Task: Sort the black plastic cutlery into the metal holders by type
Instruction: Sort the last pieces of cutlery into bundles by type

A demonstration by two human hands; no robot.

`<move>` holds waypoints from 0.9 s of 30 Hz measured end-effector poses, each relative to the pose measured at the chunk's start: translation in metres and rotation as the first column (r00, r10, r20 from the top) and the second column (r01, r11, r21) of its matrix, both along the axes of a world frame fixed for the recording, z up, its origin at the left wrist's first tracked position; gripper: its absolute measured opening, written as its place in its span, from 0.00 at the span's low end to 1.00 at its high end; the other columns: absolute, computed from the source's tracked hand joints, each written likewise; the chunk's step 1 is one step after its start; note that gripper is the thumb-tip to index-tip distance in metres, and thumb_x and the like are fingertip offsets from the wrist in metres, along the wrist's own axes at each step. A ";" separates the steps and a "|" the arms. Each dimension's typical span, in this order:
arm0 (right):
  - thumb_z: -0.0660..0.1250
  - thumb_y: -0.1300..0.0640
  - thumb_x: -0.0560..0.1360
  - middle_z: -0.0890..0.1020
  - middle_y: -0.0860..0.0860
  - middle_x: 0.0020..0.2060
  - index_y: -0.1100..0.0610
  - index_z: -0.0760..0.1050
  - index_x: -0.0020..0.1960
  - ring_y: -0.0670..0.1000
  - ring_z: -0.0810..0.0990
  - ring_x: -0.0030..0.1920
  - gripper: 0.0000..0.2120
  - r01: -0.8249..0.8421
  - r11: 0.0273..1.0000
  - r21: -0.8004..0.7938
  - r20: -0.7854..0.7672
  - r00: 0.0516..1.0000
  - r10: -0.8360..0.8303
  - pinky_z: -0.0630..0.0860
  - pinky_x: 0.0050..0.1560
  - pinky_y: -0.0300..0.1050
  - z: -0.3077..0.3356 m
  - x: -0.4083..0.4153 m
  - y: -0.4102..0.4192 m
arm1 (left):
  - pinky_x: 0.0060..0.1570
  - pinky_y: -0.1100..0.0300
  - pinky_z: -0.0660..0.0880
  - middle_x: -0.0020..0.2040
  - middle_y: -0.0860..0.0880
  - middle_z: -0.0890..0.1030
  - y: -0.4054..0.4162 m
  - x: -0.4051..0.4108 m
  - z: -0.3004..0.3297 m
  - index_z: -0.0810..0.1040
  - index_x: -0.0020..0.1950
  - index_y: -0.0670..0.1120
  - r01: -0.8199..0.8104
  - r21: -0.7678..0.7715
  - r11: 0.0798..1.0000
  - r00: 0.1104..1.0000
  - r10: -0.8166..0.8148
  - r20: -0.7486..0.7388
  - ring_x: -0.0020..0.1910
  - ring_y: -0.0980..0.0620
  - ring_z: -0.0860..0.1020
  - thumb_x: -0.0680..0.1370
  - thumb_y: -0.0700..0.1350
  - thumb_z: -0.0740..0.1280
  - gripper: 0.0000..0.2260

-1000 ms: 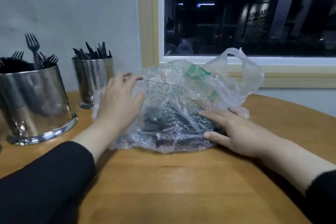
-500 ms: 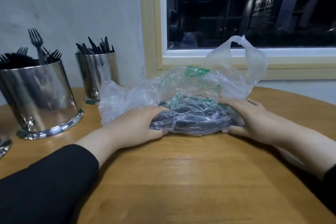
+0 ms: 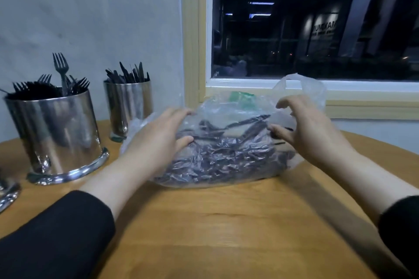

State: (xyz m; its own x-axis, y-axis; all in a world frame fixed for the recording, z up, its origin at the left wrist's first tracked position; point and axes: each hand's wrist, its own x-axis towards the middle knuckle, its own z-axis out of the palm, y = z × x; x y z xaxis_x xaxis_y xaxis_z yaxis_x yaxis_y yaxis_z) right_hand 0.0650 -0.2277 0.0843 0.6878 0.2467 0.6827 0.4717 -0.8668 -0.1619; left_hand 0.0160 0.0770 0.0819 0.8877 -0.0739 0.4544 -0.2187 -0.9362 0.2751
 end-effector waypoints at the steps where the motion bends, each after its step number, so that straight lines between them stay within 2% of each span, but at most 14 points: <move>1: 0.71 0.45 0.75 0.76 0.52 0.59 0.53 0.73 0.59 0.55 0.77 0.55 0.18 0.014 0.999 -0.041 0.054 0.998 -0.012 0.75 0.50 0.52 -0.006 0.006 0.001 | 0.65 0.50 0.71 0.77 0.58 0.69 0.001 0.002 -0.006 0.67 0.76 0.60 -0.004 0.068 0.998 1.000 0.005 -0.015 0.69 0.49 0.74 0.83 0.54 0.65 0.22; 3: 0.66 0.45 0.78 0.77 0.54 0.61 0.54 0.76 0.55 0.58 0.77 0.58 0.13 0.016 0.996 -0.083 0.107 0.994 -0.007 0.75 0.54 0.54 -0.020 0.016 -0.004 | 0.64 0.52 0.73 0.76 0.58 0.71 0.006 0.008 -0.017 0.68 0.76 0.61 0.020 0.085 0.996 0.995 -0.012 -0.099 0.69 0.48 0.75 0.85 0.54 0.60 0.19; 4: 0.62 0.42 0.80 0.77 0.54 0.64 0.52 0.77 0.55 0.59 0.77 0.62 0.15 -0.003 0.993 -0.120 0.101 0.995 0.015 0.73 0.59 0.57 -0.027 0.020 -0.009 | 0.66 0.53 0.72 0.76 0.57 0.71 0.009 0.012 -0.021 0.69 0.77 0.60 0.039 0.095 0.995 0.988 -0.024 -0.155 0.70 0.49 0.74 0.85 0.56 0.58 0.19; 7: 0.50 0.29 0.78 0.68 0.43 0.74 0.44 0.72 0.70 0.49 0.64 0.75 0.29 -0.082 0.974 -0.213 -0.161 0.986 0.048 0.58 0.75 0.63 -0.038 0.018 -0.024 | 0.76 0.52 0.63 0.81 0.59 0.62 0.015 0.015 -0.028 0.61 0.80 0.63 0.131 0.171 0.977 0.919 -0.054 -0.391 0.78 0.52 0.64 0.76 0.74 0.54 0.35; 9: 0.55 0.23 0.71 0.61 0.37 0.74 0.38 0.60 0.77 0.42 0.56 0.76 0.38 -0.118 0.958 -0.263 -0.374 0.927 0.012 0.51 0.79 0.56 -0.041 0.015 -0.036 | 0.78 0.51 0.60 0.82 0.61 0.55 0.016 0.015 -0.030 0.53 0.81 0.66 0.178 0.188 0.966 0.874 -0.068 -0.481 0.80 0.53 0.60 0.69 0.79 0.56 0.43; 10: 0.60 0.24 0.68 0.60 0.37 0.75 0.35 0.55 0.77 0.42 0.56 0.76 0.41 -0.134 0.948 -0.288 -0.459 0.888 -0.014 0.51 0.79 0.53 -0.043 0.014 -0.038 | 0.78 0.51 0.60 0.83 0.61 0.54 0.016 0.015 -0.032 0.49 0.81 0.67 0.202 0.204 0.958 0.864 -0.076 -0.498 0.80 0.53 0.59 0.69 0.79 0.59 0.44; 11: 0.64 0.26 0.67 0.60 0.39 0.76 0.33 0.52 0.77 0.44 0.58 0.77 0.43 -0.147 0.947 -0.284 -0.519 0.854 -0.023 0.54 0.78 0.48 -0.045 0.014 -0.040 | 0.78 0.52 0.60 0.83 0.60 0.54 0.017 0.016 -0.035 0.48 0.81 0.67 0.216 0.218 0.952 0.861 -0.080 -0.502 0.80 0.53 0.59 0.70 0.77 0.61 0.44; 13: 0.68 0.31 0.70 0.65 0.42 0.75 0.36 0.55 0.78 0.46 0.64 0.75 0.41 -0.155 0.964 -0.215 -0.551 0.835 0.011 0.59 0.70 0.37 -0.050 0.016 -0.041 | 0.77 0.51 0.61 0.82 0.60 0.56 0.016 0.017 -0.037 0.49 0.81 0.67 0.220 0.218 0.951 0.863 -0.086 -0.497 0.80 0.54 0.61 0.72 0.75 0.63 0.42; 16: 0.63 0.38 0.77 0.73 0.44 0.71 0.42 0.65 0.76 0.48 0.74 0.67 0.29 -0.132 0.958 -0.254 -0.428 0.904 0.011 0.66 0.61 0.36 -0.055 0.018 -0.034 | 0.74 0.51 0.66 0.80 0.61 0.63 0.015 0.018 -0.039 0.56 0.80 0.67 0.205 0.224 0.953 0.894 -0.090 -0.438 0.77 0.53 0.66 0.79 0.69 0.60 0.31; 19: 0.61 0.44 0.81 0.79 0.44 0.66 0.44 0.74 0.71 0.51 0.79 0.63 0.19 -0.088 0.972 -0.218 -0.331 0.943 0.011 0.73 0.59 0.45 -0.054 0.011 -0.030 | 0.64 0.55 0.73 0.73 0.60 0.75 0.014 0.013 -0.039 0.66 0.74 0.72 0.218 0.195 0.956 0.935 -0.147 -0.323 0.69 0.53 0.75 0.84 0.62 0.55 0.17; 21: 0.61 0.43 0.80 0.82 0.44 0.61 0.44 0.78 0.66 0.52 0.82 0.60 0.17 -0.092 0.982 -0.162 -0.257 0.965 0.048 0.77 0.56 0.51 -0.047 0.002 -0.028 | 0.55 0.56 0.75 0.65 0.59 0.81 0.015 0.007 -0.038 0.71 0.68 0.75 0.203 0.187 0.961 0.956 -0.154 -0.248 0.61 0.52 0.79 0.85 0.59 0.55 0.14; 22: 0.58 0.40 0.79 0.84 0.44 0.59 0.45 0.80 0.63 0.52 0.83 0.57 0.19 -0.099 0.987 -0.129 -0.218 0.973 0.069 0.79 0.54 0.53 -0.041 -0.003 -0.028 | 0.50 0.56 0.74 0.61 0.58 0.83 0.017 0.004 -0.036 0.74 0.65 0.74 0.160 0.169 0.973 0.973 -0.126 -0.195 0.58 0.51 0.80 0.85 0.58 0.55 0.14; 24: 0.52 0.37 0.79 0.85 0.46 0.54 0.47 0.81 0.59 0.53 0.83 0.53 0.23 -0.098 0.991 -0.095 -0.143 0.986 0.084 0.79 0.50 0.55 -0.022 -0.011 -0.026 | 0.45 0.55 0.71 0.55 0.56 0.84 0.020 0.000 -0.026 0.79 0.60 0.63 0.035 0.107 0.994 0.998 -0.030 -0.057 0.55 0.48 0.81 0.86 0.57 0.55 0.13; 27: 0.53 0.40 0.81 0.84 0.51 0.44 0.53 0.80 0.51 0.55 0.81 0.46 0.22 -0.069 0.993 -0.097 -0.061 0.996 0.063 0.77 0.44 0.53 0.016 -0.016 -0.019 | 0.45 0.49 0.77 0.46 0.50 0.83 0.024 -0.001 -0.001 0.79 0.51 0.53 -0.022 0.011 1.000 0.986 0.020 0.165 0.47 0.43 0.81 0.85 0.56 0.56 0.14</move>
